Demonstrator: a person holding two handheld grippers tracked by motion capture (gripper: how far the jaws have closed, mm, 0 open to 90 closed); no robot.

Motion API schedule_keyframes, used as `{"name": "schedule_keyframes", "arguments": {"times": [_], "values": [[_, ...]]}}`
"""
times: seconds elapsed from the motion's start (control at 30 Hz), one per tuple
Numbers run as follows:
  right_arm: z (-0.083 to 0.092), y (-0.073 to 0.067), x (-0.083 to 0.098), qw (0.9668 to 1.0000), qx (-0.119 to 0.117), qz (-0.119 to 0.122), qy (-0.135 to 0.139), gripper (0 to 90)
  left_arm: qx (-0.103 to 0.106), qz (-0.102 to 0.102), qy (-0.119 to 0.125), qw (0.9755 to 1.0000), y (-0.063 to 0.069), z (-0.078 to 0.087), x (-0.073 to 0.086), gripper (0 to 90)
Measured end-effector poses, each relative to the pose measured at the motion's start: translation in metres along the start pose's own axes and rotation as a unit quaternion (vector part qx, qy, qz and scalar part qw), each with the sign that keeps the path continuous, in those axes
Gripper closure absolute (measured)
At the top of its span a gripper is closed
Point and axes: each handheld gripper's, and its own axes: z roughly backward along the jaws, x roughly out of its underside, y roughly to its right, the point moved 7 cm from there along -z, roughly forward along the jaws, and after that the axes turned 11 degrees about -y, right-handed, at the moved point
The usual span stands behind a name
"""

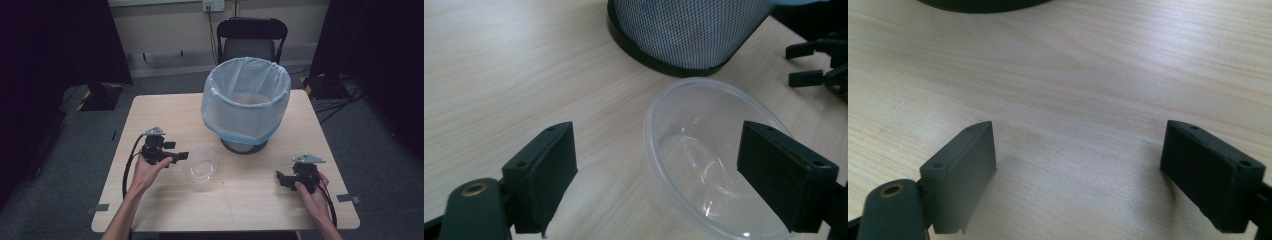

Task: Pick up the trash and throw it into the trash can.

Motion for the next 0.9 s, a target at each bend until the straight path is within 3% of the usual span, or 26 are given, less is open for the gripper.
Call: {"name": "schedule_keyframes", "arguments": {"times": [0.07,0.13,0.23,0.43,0.53,0.67,0.83,0.9], "values": [[0.0,0.0,0.0,1.0,0.0,0.0,0.0,13.4,0.017,0.002,-0.008,0.9998,0.005,-0.008,-0.002,15.8],[0.0,0.0,0.0,1.0,0.0,0.0,0.0,13.4,0.011,-0.007,-0.024,0.9996,0.01,-0.018,-0.001,15.8],[0.0,0.0,0.0,1.0,0.0,0.0,-0.001,13.4,0.039,-0.013,-0.043,0.9982,0.015,-0.033,0.003,15.9],[0.0,0.0,0.0,1.0,0.0,0.0,0.0,13.4,0.062,-0.015,-0.038,0.9972,0.025,-0.045,0.004,15.0],[0.0,0.0,0.0,1.0,0.0,0.0,0.0,13.5,0.056,-0.017,-0.045,0.9973,0.029,-0.049,0.004,9.3],[0.0,0.0,0.0,1.0,0.0,0.0,0.0,13.4,0.045,-0.023,-0.045,0.9977,0.033,-0.047,0.004,9.6],[0.0,0.0,0.0,1.0,0.0,0.0,-0.001,13.5,0.024,-0.039,-0.03,0.9985,0.035,-0.039,0.002,21.0],[0.0,0.0,0.0,1.0,-0.001,0.001,0.0,13.5,0.027,-0.042,-0.018,0.9986,0.035,-0.034,0.002,29.5]]}}
